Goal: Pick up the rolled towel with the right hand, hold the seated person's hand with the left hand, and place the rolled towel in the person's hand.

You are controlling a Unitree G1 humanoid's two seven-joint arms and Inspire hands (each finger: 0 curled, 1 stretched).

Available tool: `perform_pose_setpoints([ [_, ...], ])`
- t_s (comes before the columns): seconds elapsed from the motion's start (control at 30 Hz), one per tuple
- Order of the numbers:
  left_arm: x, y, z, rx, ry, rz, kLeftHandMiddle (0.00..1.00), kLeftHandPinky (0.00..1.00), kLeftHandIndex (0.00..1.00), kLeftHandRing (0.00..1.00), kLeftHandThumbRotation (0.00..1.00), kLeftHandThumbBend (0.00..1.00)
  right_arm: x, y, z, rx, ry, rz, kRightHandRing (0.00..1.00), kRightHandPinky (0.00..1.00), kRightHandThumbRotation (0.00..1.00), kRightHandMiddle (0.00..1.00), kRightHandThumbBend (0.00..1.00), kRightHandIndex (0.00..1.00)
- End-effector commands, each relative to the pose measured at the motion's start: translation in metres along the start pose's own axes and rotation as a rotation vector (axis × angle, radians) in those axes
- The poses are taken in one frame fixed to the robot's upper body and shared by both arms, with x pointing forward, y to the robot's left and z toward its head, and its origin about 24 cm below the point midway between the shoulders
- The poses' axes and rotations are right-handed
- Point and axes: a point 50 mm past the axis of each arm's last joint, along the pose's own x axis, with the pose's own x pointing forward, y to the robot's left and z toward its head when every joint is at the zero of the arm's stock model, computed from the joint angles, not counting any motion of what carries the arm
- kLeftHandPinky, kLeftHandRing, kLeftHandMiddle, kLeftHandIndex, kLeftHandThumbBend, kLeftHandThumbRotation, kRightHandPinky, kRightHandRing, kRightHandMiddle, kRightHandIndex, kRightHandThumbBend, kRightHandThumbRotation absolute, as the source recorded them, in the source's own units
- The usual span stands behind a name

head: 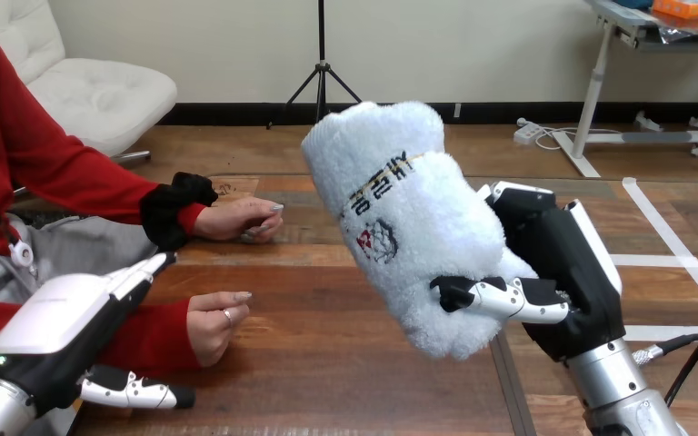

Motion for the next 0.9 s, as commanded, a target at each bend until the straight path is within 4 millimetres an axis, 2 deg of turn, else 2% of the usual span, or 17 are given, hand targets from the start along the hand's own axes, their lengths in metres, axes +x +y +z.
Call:
perform_pose_setpoints([
  [0.0, 0.017, 0.020, -0.003, 0.050, -0.025, 0.060, 0.95, 0.89, 0.97, 0.92, 0.49, 1.00, 0.014, -0.001, 0.022, -0.009, -0.127, 0.016, 0.04, 0.01, 0.00, 0.07, 0.39, 0.06],
  [0.43, 0.024, 0.009, -0.014, 0.077, 0.034, 0.020, 0.96, 0.92, 0.97, 0.94, 0.49, 1.00, 0.011, -0.001, 0.026, 0.005, -0.165, 0.026, 0.03, 0.00, 0.00, 0.07, 0.42, 0.06],
  [0.87, 0.028, 0.001, -0.022, 0.107, 0.089, -0.005, 0.97, 0.95, 0.99, 0.97, 0.58, 1.00, 0.007, 0.001, 0.032, 0.022, -0.194, 0.029, 0.03, 0.00, 0.00, 0.07, 0.44, 0.08],
])
